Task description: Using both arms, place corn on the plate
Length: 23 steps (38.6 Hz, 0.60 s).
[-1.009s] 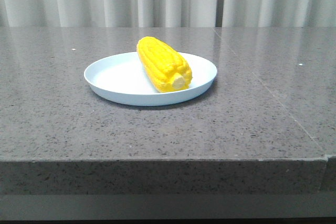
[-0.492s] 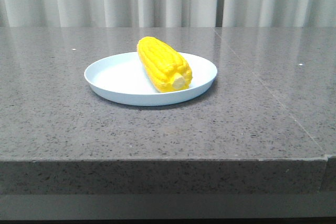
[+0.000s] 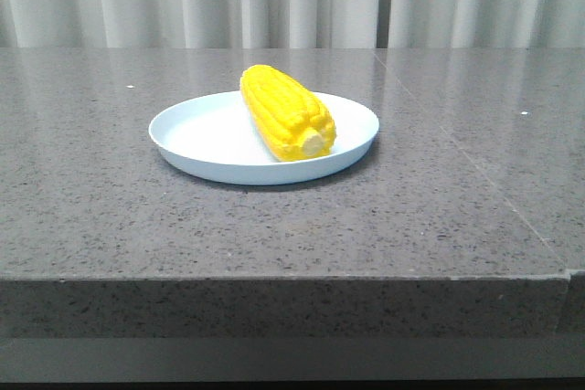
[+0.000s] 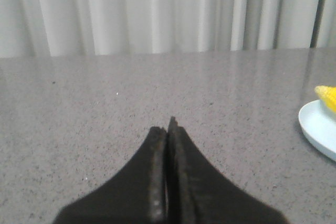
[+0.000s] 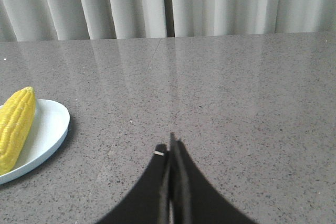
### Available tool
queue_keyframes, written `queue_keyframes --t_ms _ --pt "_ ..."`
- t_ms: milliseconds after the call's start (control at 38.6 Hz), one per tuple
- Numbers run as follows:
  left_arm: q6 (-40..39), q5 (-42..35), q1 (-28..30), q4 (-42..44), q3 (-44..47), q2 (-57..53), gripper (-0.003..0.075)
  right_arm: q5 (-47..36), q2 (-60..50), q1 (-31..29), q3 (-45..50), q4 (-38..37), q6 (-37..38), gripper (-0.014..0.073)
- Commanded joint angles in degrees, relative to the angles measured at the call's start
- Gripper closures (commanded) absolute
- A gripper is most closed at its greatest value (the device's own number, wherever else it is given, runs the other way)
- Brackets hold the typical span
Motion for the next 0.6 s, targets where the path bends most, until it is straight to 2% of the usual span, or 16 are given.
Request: queue_keyframes --t_ms 0,492,569 --pt "-0.22 -5.87 1.29 -1.75 1.14 -0.9 0.0741 -4.39 0.65 -0.25 -1.4 -0.72 -0.42 0.0634" --pt "-0.22 -22.38 2.2 -7.3 18.05 -0.9 0.0741 -4.39 0.65 -0.25 -1.4 -0.72 -0.42 0.0634" --pt "-0.22 -21.93 2.2 -7.3 17.92 -0.9 0.0741 -4.39 0.65 -0.25 -1.4 -0.72 -0.42 0.0634"
